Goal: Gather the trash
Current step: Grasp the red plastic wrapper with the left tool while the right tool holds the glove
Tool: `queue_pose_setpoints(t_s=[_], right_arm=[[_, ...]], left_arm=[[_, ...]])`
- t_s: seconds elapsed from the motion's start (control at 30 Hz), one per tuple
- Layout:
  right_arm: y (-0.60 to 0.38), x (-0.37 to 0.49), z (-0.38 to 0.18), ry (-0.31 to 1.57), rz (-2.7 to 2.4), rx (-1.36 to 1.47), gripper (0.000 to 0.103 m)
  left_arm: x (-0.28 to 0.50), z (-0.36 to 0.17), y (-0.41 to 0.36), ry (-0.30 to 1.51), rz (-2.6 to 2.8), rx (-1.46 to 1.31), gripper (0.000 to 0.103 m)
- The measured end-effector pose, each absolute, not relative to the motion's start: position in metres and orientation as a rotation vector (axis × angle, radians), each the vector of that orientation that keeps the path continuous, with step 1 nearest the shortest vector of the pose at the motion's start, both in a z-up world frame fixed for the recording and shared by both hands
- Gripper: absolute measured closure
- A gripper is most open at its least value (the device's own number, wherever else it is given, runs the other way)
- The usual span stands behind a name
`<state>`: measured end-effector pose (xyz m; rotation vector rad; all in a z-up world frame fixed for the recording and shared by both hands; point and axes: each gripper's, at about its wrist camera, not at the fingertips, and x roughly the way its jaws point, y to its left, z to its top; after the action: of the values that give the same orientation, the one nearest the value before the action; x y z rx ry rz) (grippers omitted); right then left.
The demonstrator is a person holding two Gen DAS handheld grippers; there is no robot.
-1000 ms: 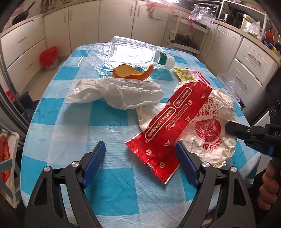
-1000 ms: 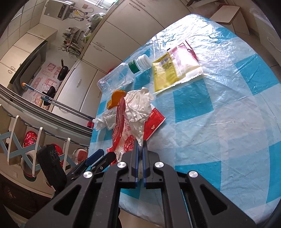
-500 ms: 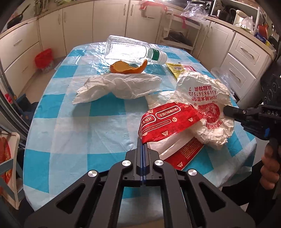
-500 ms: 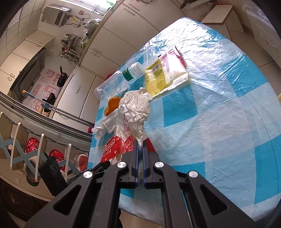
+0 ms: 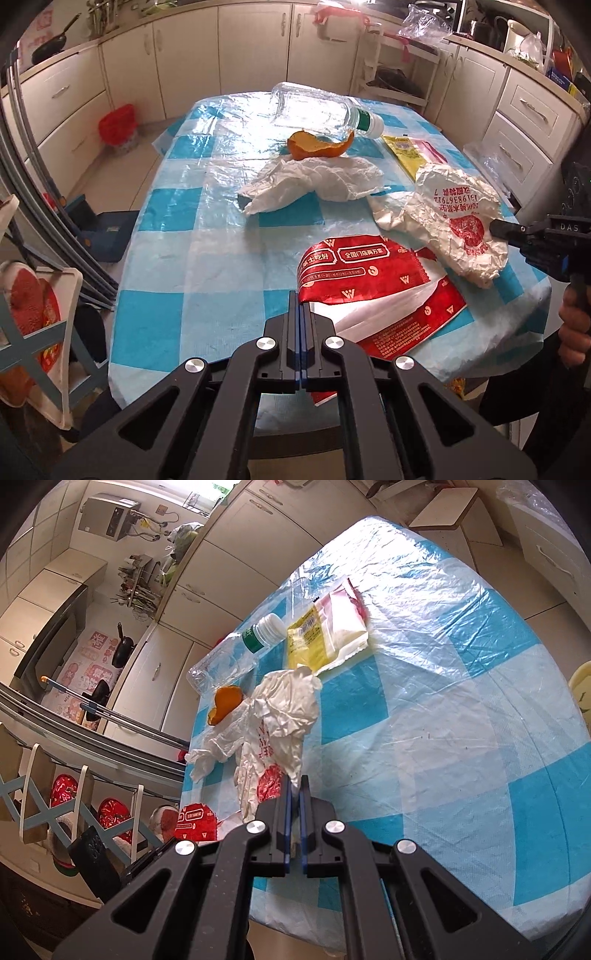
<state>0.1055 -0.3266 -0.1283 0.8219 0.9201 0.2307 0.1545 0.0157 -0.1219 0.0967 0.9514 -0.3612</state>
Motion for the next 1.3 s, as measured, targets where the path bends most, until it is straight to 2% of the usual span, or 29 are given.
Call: queue_pose_setpoints(t_s=[0.07,0.1,0.17,0.2,0.23,0.37,0.47,0.53,0.7,0.87,0.97,1.03,1.07,1.1,1.13,1.3], right_arm=[[-0.327,0.106,-0.131,0.932,0.235,0.834,0.095],[-0.327,0.106,-0.132,0.935,0.237,0.841,0.095],[-0.327,0.106,-0.134,0.941,0.237,0.849,0.092],[-0.327,0.106,-0.134,0.942,0.234,0.852,0.088],[-0.327,0.106,-0.134,0.941,0.232,0.853,0.085],[-0.325,0.107,-0.133,0.942,0.232,0.850,0.082],[-0.324,0.108,-0.134,0.945,0.228,0.847,0.079],[-0.325,0.108,-0.135,0.947,0.226,0.850,0.079],[-0.324,0.109,-0.135,0.950,0.227,0.848,0.079],[-0.324,0.109,-0.136,0.952,0.226,0.848,0.079],[-0.325,0.109,-0.136,0.951,0.227,0.848,0.079],[-0.325,0.109,-0.136,0.950,0.229,0.847,0.079],[-0.324,0.109,-0.135,0.950,0.230,0.847,0.079],[-0.324,0.109,-0.135,0.949,0.231,0.845,0.079],[-0.324,0.109,-0.134,0.946,0.233,0.844,0.079],[-0.324,0.107,-0.129,0.917,0.240,0.836,0.082]], left_arm=[[0.151,-0.124,0.014,0.959,-0.378,0.121,0.102],[0.149,-0.125,0.011,0.963,-0.394,0.139,0.098],[0.144,-0.126,0.006,0.964,-0.430,0.178,0.082],[0.141,-0.125,0.005,0.957,-0.439,0.202,0.064],[0.138,-0.125,0.004,0.945,-0.440,0.222,0.053],[0.133,-0.126,0.003,0.943,-0.471,0.254,0.052],[0.126,-0.124,0.001,0.922,-0.502,0.300,0.048],[0.122,-0.125,-0.003,0.920,-0.530,0.335,0.042],[0.121,-0.130,-0.007,0.914,-0.533,0.379,0.038],[0.124,-0.132,-0.007,0.932,-0.556,0.325,0.041],[0.123,-0.132,-0.006,0.940,-0.564,0.285,0.056],[0.122,-0.131,-0.007,0.937,-0.551,0.279,0.074],[0.123,-0.131,-0.007,0.938,-0.541,0.275,0.078],[0.124,-0.131,-0.005,0.942,-0.537,0.263,0.089],[0.126,-0.131,-0.004,0.948,-0.535,0.249,0.095],[0.129,-0.129,0.002,0.963,-0.508,0.216,0.100]])
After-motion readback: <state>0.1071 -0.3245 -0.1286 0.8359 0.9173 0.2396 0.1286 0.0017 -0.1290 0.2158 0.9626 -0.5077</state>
